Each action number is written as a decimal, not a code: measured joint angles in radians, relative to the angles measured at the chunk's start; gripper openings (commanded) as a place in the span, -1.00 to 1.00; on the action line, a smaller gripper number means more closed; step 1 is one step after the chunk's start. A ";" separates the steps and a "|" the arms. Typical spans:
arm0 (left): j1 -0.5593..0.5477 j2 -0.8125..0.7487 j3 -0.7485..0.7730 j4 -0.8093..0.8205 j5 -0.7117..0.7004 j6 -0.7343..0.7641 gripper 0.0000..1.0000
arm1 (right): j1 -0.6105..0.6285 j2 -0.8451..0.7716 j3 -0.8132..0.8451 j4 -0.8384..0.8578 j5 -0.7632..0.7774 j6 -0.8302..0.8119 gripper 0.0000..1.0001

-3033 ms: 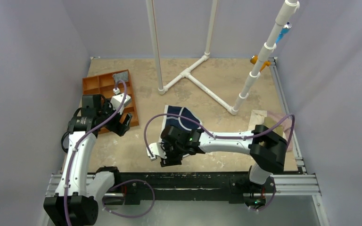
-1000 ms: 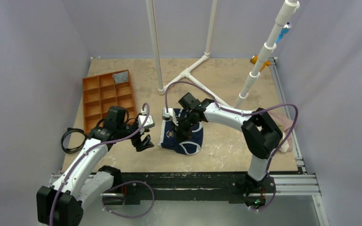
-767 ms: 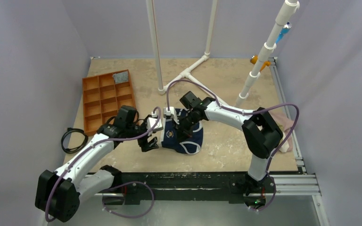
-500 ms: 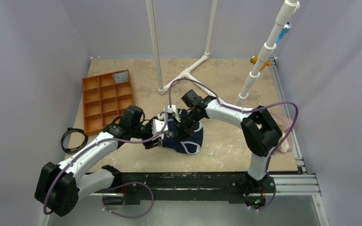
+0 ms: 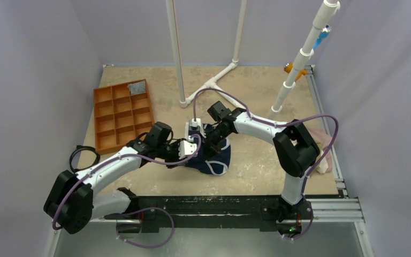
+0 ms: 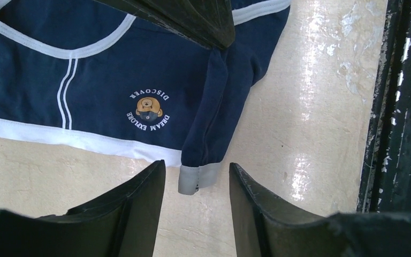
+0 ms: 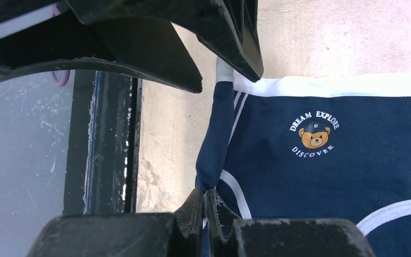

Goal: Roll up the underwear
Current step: Fold the underwear at the center of the board.

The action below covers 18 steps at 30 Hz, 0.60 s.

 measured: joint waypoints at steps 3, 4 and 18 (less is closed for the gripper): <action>-0.005 0.017 0.000 0.003 -0.015 0.007 -0.36 | -0.002 0.000 0.002 -0.001 0.000 0.000 -1.00; -0.006 0.022 0.000 0.003 -0.019 0.006 -0.45 | -0.002 0.000 0.003 -0.001 0.000 0.000 -1.00; -0.051 -0.057 0.020 -0.098 -0.026 -0.021 -1.00 | -0.002 0.000 0.005 -0.089 -0.079 -0.059 -1.00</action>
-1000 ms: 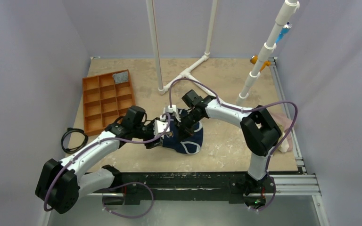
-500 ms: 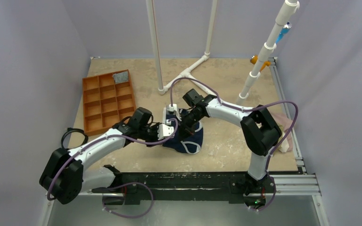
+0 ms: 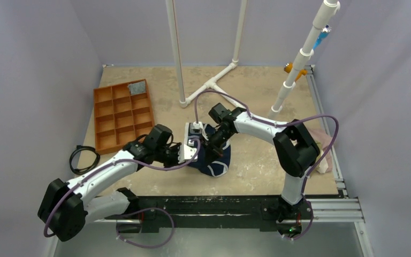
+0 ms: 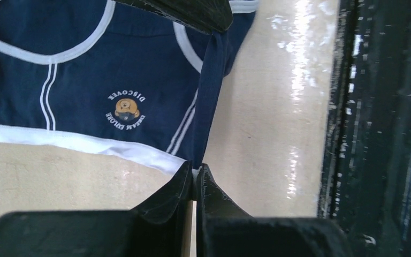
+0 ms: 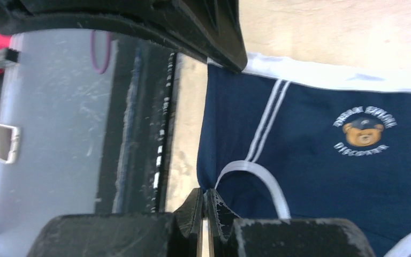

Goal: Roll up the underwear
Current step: Fold the underwear at the center of the board.

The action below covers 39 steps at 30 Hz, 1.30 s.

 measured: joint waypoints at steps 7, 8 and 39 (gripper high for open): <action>-0.087 -0.114 0.046 -0.167 0.033 0.000 -1.00 | 0.001 0.017 0.024 -0.227 -0.098 -0.164 -1.00; -0.098 -0.132 0.050 -0.185 0.038 0.000 -1.00 | 0.001 0.017 0.029 -0.257 -0.105 -0.185 -1.00; 0.156 0.256 0.234 -0.101 -0.127 -0.108 -1.00 | 0.003 0.423 0.675 -0.309 0.369 -0.088 -0.99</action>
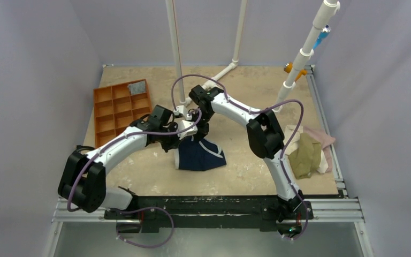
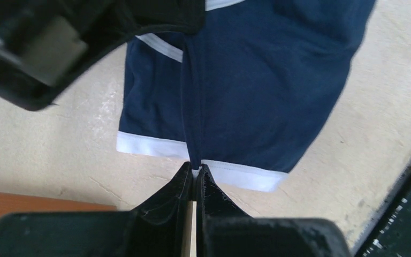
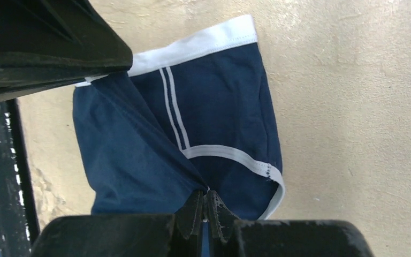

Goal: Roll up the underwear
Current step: Fold the underwear at the center of the board.

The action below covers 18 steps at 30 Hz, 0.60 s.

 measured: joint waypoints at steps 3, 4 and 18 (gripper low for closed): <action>0.006 0.043 0.008 0.026 -0.036 -0.008 -1.00 | 0.000 0.033 0.023 0.000 0.011 -0.004 -1.00; 0.007 0.055 0.011 0.032 -0.048 -0.010 -1.00 | 0.000 0.043 0.028 0.003 0.018 -0.007 -1.00; 0.012 0.135 0.036 0.108 -0.163 -0.104 -1.00 | -0.001 0.049 0.032 0.070 0.047 0.009 -0.99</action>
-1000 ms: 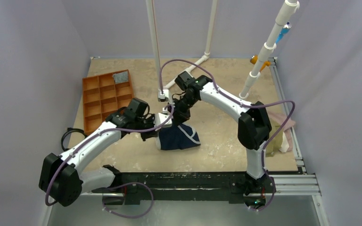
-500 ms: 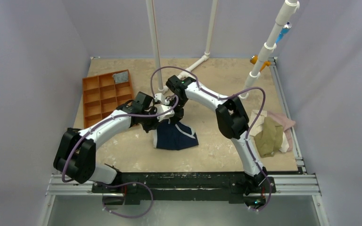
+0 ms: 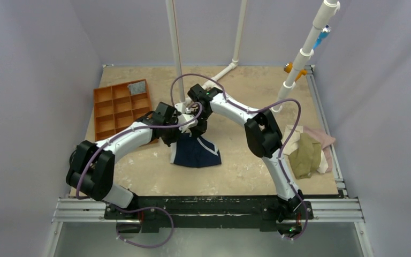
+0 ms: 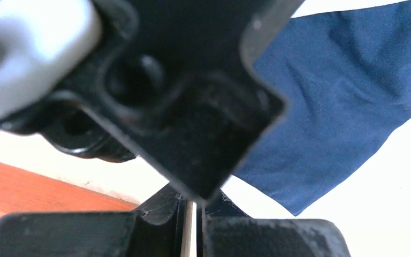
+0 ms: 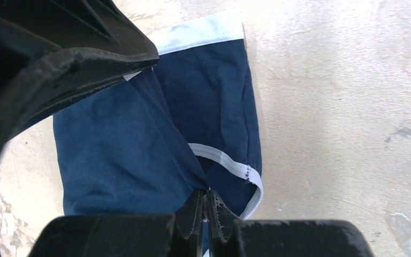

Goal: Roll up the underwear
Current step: Fold the underwear at the center of the board.

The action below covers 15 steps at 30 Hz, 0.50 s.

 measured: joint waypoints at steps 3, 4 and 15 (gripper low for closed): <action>0.005 -0.005 -0.002 0.017 -0.016 -0.018 -1.00 | -0.002 -0.002 -0.001 0.027 0.005 0.019 -0.97; 0.006 -0.009 -0.002 0.020 -0.023 -0.026 -1.00 | -0.003 -0.003 -0.001 0.034 0.004 0.025 -0.96; 0.019 -0.047 -0.012 0.043 -0.040 -0.037 -1.00 | -0.003 -0.045 0.004 0.051 0.005 0.066 -0.94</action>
